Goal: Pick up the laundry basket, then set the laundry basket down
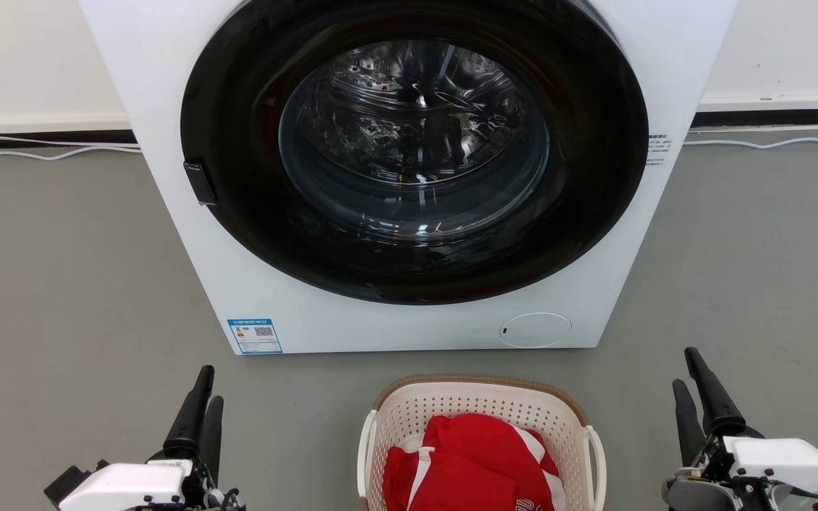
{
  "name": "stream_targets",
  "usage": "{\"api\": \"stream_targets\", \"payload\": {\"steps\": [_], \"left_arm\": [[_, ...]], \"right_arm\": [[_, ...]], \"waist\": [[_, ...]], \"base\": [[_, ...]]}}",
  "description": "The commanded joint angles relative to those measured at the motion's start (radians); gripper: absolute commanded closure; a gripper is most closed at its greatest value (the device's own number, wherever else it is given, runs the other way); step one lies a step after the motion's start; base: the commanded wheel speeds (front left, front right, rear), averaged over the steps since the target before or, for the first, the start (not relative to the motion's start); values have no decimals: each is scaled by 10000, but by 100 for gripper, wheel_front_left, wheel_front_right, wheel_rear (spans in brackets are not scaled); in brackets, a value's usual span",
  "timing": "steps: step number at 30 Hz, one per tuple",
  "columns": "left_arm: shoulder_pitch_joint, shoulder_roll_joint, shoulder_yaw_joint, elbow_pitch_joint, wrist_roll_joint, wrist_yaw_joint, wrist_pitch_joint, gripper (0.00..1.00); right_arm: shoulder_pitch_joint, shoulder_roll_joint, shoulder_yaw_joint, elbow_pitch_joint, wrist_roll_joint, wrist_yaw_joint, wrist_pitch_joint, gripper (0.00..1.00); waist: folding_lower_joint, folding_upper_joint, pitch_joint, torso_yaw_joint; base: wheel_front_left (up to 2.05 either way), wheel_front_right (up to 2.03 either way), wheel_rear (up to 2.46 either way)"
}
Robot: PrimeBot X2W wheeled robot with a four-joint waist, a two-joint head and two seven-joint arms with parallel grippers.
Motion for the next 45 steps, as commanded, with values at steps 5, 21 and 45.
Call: {"api": "stream_targets", "payload": {"steps": [5,21,45], "left_arm": [[-367,94,-14,-464,424,-46,-228,0],[-375,123,-190,-1025,2467,-63,-705,0],[-362,129,-287,-1396,6505,-90,-1449,0]], "right_arm": [[-267,-111,151,-516,-461,19,-270,0],[-286,-222,554,-1010,-2227,29,-739,0],[-278,-402,926,-1357,-5997,45,-1472,0]], "waist": [[-2,0,28,-2],[-2,0,56,-35],[-2,0,81,-111]], "base": [[0,0,0],[0,0,0],[0,0,0]]}}
